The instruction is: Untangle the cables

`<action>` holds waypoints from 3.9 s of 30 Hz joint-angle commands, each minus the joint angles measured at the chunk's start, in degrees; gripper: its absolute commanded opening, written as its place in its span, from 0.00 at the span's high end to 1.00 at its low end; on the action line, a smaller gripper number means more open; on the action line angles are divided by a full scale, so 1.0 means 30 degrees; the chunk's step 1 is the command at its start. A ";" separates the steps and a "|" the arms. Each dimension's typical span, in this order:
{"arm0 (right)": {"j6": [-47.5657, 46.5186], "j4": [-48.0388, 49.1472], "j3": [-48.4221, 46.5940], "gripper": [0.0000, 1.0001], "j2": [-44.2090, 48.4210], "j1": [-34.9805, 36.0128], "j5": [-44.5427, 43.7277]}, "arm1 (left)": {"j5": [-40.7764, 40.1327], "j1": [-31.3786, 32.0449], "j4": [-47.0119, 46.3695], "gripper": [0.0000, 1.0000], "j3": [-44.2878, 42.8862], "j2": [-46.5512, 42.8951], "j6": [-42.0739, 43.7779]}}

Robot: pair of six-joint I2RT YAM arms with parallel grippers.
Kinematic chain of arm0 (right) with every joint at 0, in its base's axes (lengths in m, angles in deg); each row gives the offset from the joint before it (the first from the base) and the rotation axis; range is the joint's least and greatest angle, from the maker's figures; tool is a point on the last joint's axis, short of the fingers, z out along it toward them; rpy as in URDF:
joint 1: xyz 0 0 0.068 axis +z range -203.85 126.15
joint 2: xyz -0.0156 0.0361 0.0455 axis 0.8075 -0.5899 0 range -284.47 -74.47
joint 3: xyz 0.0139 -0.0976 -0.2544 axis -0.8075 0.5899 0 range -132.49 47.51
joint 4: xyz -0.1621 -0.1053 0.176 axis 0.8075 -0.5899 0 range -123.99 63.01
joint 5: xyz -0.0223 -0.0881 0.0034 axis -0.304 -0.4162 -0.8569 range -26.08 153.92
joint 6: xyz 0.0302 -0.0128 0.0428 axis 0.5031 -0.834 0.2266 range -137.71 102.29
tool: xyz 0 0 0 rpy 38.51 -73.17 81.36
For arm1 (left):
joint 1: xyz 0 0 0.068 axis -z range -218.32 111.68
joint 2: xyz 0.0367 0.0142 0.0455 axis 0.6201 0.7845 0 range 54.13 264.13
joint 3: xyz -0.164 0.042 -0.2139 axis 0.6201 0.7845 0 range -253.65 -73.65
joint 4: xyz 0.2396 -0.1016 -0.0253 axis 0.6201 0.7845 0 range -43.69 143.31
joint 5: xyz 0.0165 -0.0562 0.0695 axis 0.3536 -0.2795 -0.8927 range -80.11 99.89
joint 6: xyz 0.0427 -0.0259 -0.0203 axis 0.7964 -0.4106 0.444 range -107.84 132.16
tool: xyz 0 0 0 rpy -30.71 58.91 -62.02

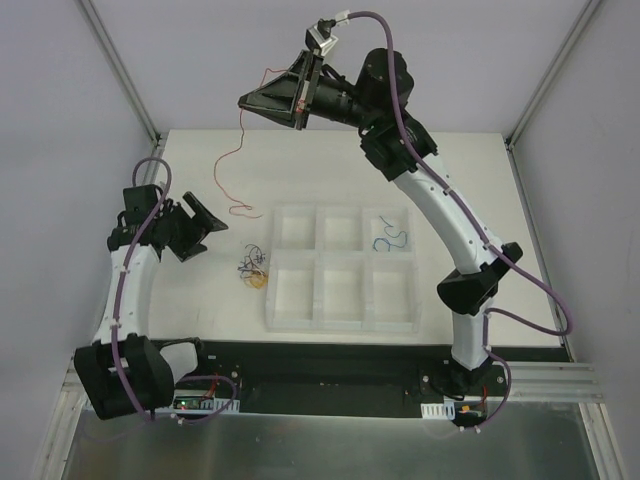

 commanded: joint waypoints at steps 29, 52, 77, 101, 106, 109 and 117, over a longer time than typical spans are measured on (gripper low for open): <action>-1.8624 -1.6886 0.8538 1.00 0.7467 -0.3815 -0.5790 | 0.1039 0.4910 0.1846 0.48 -0.2054 0.6434 0.1227; -2.1849 -1.9201 1.3806 1.00 1.3761 -0.4226 -0.8161 | -0.3091 0.5379 0.3339 1.00 -0.2287 0.6878 0.2575; -1.9942 -1.7588 2.4156 1.00 1.1515 -0.4402 -0.7110 | -0.2917 0.5379 0.4161 0.80 -0.2259 0.5529 0.2546; -2.1847 -2.0781 2.0966 0.42 0.9664 -0.4460 -0.8690 | -0.3854 0.5379 0.5215 0.65 -0.2522 0.5205 0.3278; -2.2023 -2.0987 2.1019 0.41 0.9431 -0.4460 -0.9682 | -0.3796 0.5379 0.5421 0.66 -0.2581 0.5324 0.3250; -2.2373 -2.0521 2.1605 0.43 0.9197 -0.4431 -1.0972 | -0.3592 0.5408 0.5392 0.66 -0.2464 0.5206 0.3045; -2.2756 -1.7299 2.3334 0.63 0.8200 -0.4372 -0.9690 | -0.3006 0.5467 0.5421 0.64 -0.2171 0.5206 0.2986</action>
